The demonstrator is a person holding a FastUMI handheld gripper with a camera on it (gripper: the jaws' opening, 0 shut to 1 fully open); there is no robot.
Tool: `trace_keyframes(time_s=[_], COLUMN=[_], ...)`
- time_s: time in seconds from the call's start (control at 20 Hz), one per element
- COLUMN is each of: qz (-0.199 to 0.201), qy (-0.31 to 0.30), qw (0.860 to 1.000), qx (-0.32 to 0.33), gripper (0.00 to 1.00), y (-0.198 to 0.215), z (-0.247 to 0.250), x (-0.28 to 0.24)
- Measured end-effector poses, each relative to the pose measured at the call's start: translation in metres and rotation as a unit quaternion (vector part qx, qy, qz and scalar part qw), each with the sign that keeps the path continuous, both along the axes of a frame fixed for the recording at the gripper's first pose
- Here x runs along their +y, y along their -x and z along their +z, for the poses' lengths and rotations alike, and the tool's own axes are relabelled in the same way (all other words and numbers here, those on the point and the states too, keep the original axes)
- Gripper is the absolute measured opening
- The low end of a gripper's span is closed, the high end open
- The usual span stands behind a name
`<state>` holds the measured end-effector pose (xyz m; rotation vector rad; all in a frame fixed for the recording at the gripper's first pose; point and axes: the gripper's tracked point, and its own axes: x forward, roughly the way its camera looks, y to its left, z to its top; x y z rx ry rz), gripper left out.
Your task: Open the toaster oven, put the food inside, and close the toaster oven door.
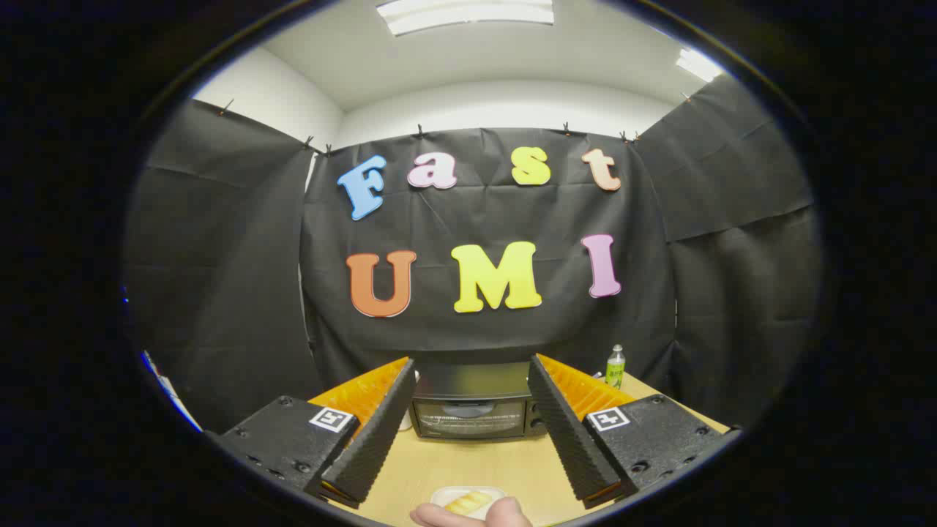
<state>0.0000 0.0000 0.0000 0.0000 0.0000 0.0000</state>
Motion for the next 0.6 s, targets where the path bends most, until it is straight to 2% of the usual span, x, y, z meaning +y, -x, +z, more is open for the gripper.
trace_keyframes(time_s=[0.6], qz=[-0.012], qy=[0.000], qw=[1.000], qx=[-0.011], gripper=[1.00], y=[0.0054], z=[0.0030], x=[-0.0089])
